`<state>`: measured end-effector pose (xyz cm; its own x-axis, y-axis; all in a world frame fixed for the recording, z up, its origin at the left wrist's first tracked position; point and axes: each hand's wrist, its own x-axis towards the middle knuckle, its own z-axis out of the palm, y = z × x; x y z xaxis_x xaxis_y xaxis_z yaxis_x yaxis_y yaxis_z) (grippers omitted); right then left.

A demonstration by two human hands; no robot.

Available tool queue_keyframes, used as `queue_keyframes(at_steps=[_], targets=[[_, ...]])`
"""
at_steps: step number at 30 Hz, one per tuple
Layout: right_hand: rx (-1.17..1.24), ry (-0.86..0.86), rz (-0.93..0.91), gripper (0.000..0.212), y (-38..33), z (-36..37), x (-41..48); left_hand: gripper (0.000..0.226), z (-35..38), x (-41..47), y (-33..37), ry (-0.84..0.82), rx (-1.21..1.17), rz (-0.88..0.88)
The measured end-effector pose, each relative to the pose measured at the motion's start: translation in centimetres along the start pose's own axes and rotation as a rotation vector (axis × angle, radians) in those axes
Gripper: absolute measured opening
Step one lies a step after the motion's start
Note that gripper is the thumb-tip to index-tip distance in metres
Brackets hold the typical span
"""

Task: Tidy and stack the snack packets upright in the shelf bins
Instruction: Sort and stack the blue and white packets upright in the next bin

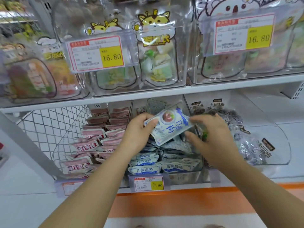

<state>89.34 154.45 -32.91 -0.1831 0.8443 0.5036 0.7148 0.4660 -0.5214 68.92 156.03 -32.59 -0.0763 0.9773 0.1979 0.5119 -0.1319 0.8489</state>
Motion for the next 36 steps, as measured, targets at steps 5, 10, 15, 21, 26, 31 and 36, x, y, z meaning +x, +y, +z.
queue_keyframes(at_steps=[5,10,15,21,26,31,36], targets=[[0.48,-0.144,0.248,0.037,-0.8,-0.1,0.5,0.015,0.5,-1.0,1.0,-0.117,-0.051,0.061],[0.384,0.112,0.233,0.016,0.0,-0.4,0.9,0.02,0.4,1.4,1.4,-0.087,0.064,0.071],[0.385,0.267,0.261,0.012,0.7,-0.7,0.8,0.036,1.9,4.2,0.8,-0.432,0.513,0.103],[0.414,0.246,0.224,0.014,0.8,-0.8,0.5,0.023,4.5,6.1,-0.5,-0.584,0.787,0.146],[0.434,0.246,0.201,0.023,1.1,-1.0,0.3,0.011,4.0,7.3,0.0,-0.296,0.65,0.176],[0.471,0.279,0.217,0.024,1.0,-1.6,0.4,0.018,2.7,7.5,1.0,0.021,0.422,0.022],[0.483,0.262,0.207,0.03,0.8,-1.9,0.1,0.01,2.7,6.1,0.2,-0.125,0.149,-0.09]])
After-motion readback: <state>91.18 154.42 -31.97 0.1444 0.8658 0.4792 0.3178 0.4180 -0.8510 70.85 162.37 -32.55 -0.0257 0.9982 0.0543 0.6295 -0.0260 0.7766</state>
